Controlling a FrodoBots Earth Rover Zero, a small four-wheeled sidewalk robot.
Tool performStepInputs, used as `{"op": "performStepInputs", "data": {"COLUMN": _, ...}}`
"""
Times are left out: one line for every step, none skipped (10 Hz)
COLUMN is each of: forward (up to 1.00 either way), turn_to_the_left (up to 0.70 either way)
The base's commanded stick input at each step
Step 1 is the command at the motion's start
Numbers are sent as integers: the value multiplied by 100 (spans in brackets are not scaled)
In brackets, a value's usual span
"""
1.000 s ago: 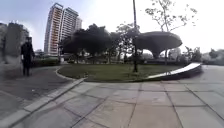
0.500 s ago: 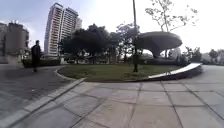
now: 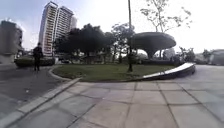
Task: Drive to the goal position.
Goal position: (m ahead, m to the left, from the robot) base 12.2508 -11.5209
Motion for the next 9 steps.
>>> {"op": "performStepInputs", "data": {"forward": 70, "turn_to_the_left": -35}}
{"op": "performStepInputs", "data": {"forward": 70, "turn_to_the_left": -35}}
{"op": "performStepInputs", "data": {"forward": 43, "turn_to_the_left": -48}}
{"op": "performStepInputs", "data": {"forward": 34, "turn_to_the_left": -53}}
{"op": "performStepInputs", "data": {"forward": 70, "turn_to_the_left": -35}}
{"op": "performStepInputs", "data": {"forward": 70, "turn_to_the_left": -35}}
{"op": "performStepInputs", "data": {"forward": 70, "turn_to_the_left": -35}}
{"op": "performStepInputs", "data": {"forward": 12, "turn_to_the_left": -64}}
{"op": "performStepInputs", "data": {"forward": 0, "turn_to_the_left": -70}}
